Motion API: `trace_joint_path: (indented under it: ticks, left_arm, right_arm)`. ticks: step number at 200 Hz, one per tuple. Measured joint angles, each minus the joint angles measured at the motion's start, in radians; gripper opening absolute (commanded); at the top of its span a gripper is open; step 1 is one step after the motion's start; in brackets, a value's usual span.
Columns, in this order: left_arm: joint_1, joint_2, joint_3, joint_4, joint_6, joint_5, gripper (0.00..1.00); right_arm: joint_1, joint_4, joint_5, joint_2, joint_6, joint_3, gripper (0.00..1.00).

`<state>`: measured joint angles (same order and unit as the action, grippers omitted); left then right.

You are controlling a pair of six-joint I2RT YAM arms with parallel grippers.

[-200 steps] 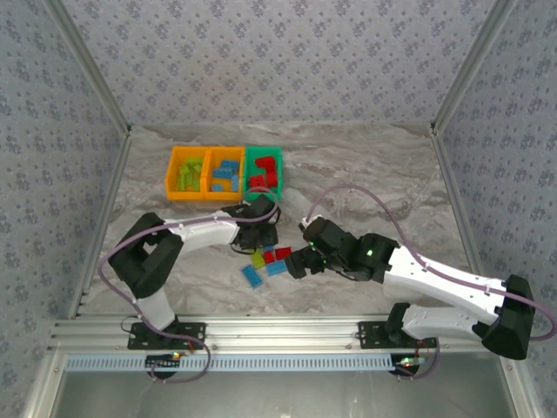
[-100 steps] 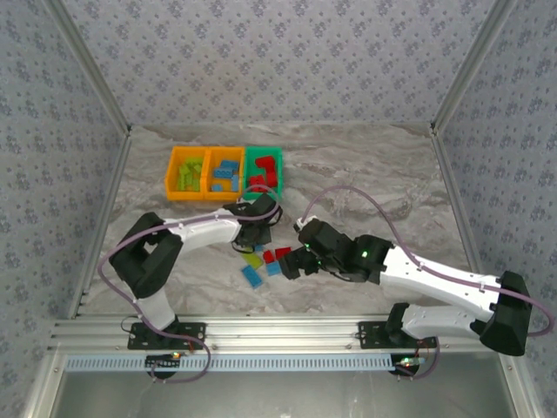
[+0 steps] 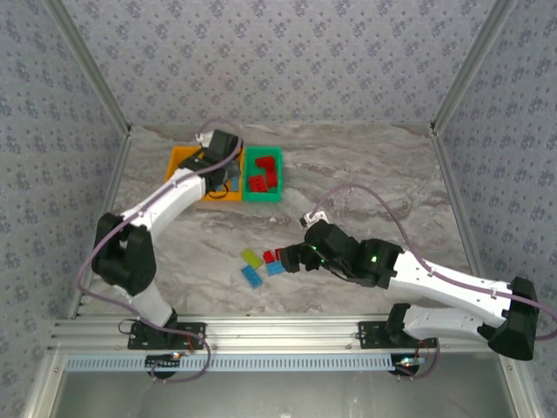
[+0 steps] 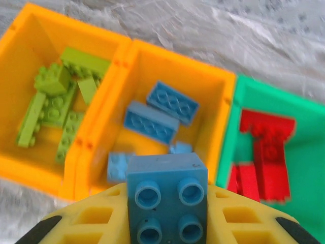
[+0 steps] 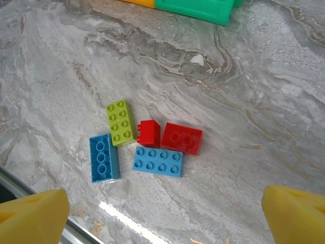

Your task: Sort the legos into containers by color

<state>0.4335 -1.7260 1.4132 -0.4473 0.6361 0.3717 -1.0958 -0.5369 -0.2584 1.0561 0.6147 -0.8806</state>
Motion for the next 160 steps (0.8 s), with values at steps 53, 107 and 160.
trace_joint_path:
  ticks: [53, 107, 160]
  left_arm:
    - [-0.077, -0.197, 0.14, 0.0, -0.061, -0.126, 0.54]
    - [-0.055, 0.082, -0.013, -0.006, -0.056, -0.182, 0.61]
    - [0.298, 0.679, -0.22, -0.022, -0.239, -0.195, 0.65]
  right_arm:
    - [0.0, -0.049, -0.02, -0.013, 0.045, 0.011, 1.0]
    - [0.032, -0.059, -0.026, -0.008, 0.093, 0.05, 1.0]
    - [0.145, 0.006, 0.056, 0.216, 0.167, 0.042, 0.97]
